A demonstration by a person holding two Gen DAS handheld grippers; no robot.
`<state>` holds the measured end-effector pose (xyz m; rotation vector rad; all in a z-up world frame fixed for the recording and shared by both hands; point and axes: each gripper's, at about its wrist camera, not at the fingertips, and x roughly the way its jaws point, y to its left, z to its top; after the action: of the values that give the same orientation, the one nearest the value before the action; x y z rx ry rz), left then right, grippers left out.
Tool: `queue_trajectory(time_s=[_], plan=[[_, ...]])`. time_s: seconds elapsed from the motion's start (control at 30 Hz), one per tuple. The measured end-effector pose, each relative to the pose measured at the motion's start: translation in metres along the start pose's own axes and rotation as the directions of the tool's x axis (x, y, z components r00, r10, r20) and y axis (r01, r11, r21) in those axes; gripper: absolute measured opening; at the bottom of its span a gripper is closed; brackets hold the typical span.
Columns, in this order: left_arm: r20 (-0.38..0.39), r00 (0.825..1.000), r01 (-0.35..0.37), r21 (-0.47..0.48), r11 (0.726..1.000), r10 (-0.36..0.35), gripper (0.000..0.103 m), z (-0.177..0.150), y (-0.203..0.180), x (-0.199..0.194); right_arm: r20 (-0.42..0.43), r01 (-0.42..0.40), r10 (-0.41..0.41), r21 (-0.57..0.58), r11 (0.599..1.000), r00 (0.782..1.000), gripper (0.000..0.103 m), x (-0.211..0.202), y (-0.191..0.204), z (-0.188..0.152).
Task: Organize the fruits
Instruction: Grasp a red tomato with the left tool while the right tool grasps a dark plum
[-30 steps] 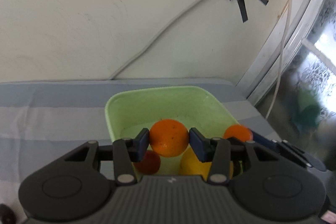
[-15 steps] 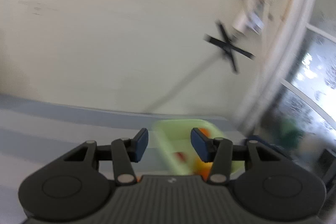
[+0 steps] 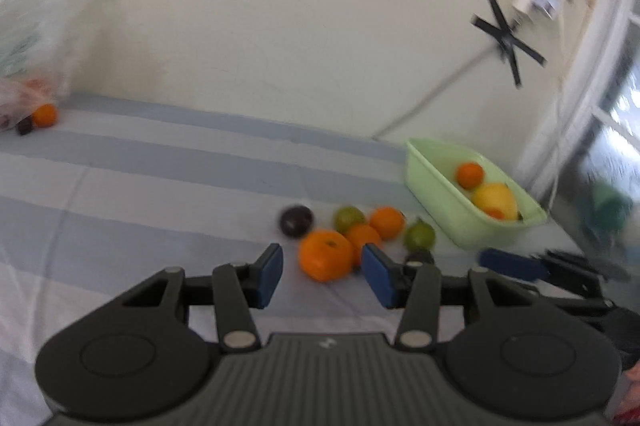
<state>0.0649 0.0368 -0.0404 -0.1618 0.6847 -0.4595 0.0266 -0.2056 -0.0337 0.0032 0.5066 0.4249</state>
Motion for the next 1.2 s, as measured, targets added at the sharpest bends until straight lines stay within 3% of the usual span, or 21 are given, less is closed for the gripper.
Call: queue_trajectory(time_s=[0.1, 0.2, 0.33, 0.43, 0.47, 0.53, 0.83, 1.2], plan=[[-0.003, 0.999, 0.036, 0.075, 0.997, -0.036, 0.044, -0.012, -0.018, 0.002, -0.023, -0.007, 0.008, 0.022, 1.0, 1.0, 0.04, 0.008, -0.004, 0.007], [-0.012, 0.999, 0.04, 0.177, 0.983, -0.038, 0.044, -0.021, -0.042, 0.009, -0.029, -0.02, 0.024, 0.132, 0.991, 0.999, 0.04, 0.01, -0.016, 0.011], [-0.027, 0.999, 0.04, 0.277, 0.96, -0.034, 0.045, -0.028, -0.072, 0.024, -0.039, -0.029, 0.044, 0.327, 0.945, 0.998, 0.04, 0.017, -0.036, 0.008], [-0.039, 0.999, 0.033, 0.322, 0.946, -0.022, 0.045, -0.029, -0.09, 0.038, -0.035, -0.039, 0.057, 0.389, 0.92, 0.998, 0.04, 0.016, -0.035, 0.0], [-0.045, 0.999, 0.025, 0.328, 0.944, -0.01, 0.044, -0.03, -0.093, 0.043, -0.034, -0.036, 0.054, 0.394, 0.918, 0.998, 0.04, 0.015, -0.033, -0.001], [-0.059, 0.998, 0.01, 0.327, 0.945, 0.01, 0.027, -0.03, -0.095, 0.051, -0.039, -0.032, 0.052, 0.403, 0.915, 0.998, 0.04, 0.014, -0.033, -0.001], [-0.023, 1.0, -0.007, 0.301, 0.954, 0.015, 0.027, -0.048, -0.077, 0.01, -0.079, -0.021, 0.055, 0.374, 0.927, 0.995, 0.04, 0.025, -0.019, -0.001], [-0.016, 1.0, 0.012, 0.218, 0.976, -0.009, 0.027, -0.05, -0.052, -0.002, -0.136, 0.099, -0.067, 0.247, 0.964, 0.988, 0.037, 0.046, 0.004, 0.001]])
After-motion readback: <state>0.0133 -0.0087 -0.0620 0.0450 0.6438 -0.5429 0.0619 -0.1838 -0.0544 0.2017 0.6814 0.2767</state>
